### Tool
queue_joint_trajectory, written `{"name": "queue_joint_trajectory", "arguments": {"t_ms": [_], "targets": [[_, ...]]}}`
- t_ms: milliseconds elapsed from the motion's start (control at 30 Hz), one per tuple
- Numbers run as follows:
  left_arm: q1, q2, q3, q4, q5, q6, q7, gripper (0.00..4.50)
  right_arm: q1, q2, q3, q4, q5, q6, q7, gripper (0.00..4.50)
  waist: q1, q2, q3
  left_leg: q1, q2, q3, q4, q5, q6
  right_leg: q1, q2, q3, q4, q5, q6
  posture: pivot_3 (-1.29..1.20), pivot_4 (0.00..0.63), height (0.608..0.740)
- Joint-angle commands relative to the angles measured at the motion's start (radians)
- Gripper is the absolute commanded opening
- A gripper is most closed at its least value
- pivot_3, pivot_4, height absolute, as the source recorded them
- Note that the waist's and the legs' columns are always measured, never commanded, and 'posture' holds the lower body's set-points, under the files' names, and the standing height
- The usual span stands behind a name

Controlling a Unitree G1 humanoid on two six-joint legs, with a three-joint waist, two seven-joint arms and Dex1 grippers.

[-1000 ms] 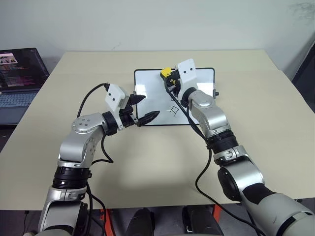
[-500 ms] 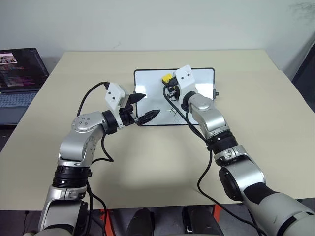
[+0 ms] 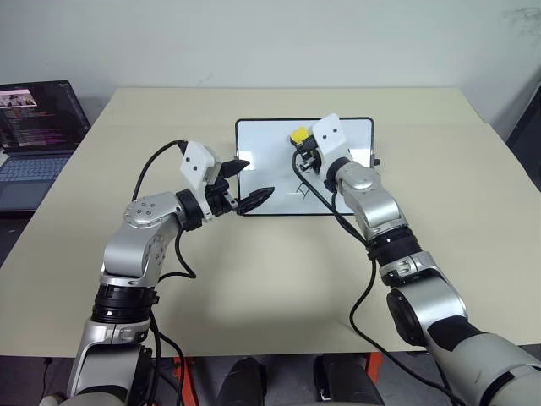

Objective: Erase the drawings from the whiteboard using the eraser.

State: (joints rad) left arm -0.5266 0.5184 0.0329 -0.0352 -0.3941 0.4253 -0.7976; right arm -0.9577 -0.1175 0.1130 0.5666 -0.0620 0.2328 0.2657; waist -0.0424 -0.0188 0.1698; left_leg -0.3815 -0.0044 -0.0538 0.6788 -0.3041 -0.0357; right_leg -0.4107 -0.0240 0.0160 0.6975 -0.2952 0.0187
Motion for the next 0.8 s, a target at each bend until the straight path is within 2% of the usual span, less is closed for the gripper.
{"name": "queue_joint_trajectory", "arguments": {"t_ms": [33, 600, 800], "targets": [[-0.033, -0.011, 0.006, -0.003, -0.003, -0.026, -0.003, 4.5, 0.024, -0.05, -0.012, -0.031, -0.017, 0.026, 0.006, 1.06, 0.006, 0.0, 0.0, 0.0, 0.0, 0.0, 0.0, 0.0, 0.0, 0.0, 0.0, 0.0, 0.0, 0.0, 0.0, 0.0, 0.15, 0.74], [-0.057, -0.018, 0.002, 0.029, 0.003, -0.04, -0.023, 4.5, 0.163, -0.133, -0.005, -0.209, -0.015, 0.126, 0.046, 1.06, 0.013, -0.001, -0.001, 0.001, -0.001, -0.001, 0.001, 0.0, 0.0, 0.002, 0.0, -0.001, 0.0, 0.0, 0.0, 0.0, 0.15, 0.74], [-0.056, -0.018, 0.001, 0.027, 0.005, -0.04, -0.022, 4.5, 0.171, -0.144, -0.012, -0.247, -0.01, 0.146, 0.054, 1.06, 0.013, -0.001, -0.001, 0.001, -0.001, -0.001, 0.001, 0.0, 0.0, 0.002, 0.0, -0.001, 0.0, 0.0, 0.0, 0.0, 0.15, 0.74]]}}
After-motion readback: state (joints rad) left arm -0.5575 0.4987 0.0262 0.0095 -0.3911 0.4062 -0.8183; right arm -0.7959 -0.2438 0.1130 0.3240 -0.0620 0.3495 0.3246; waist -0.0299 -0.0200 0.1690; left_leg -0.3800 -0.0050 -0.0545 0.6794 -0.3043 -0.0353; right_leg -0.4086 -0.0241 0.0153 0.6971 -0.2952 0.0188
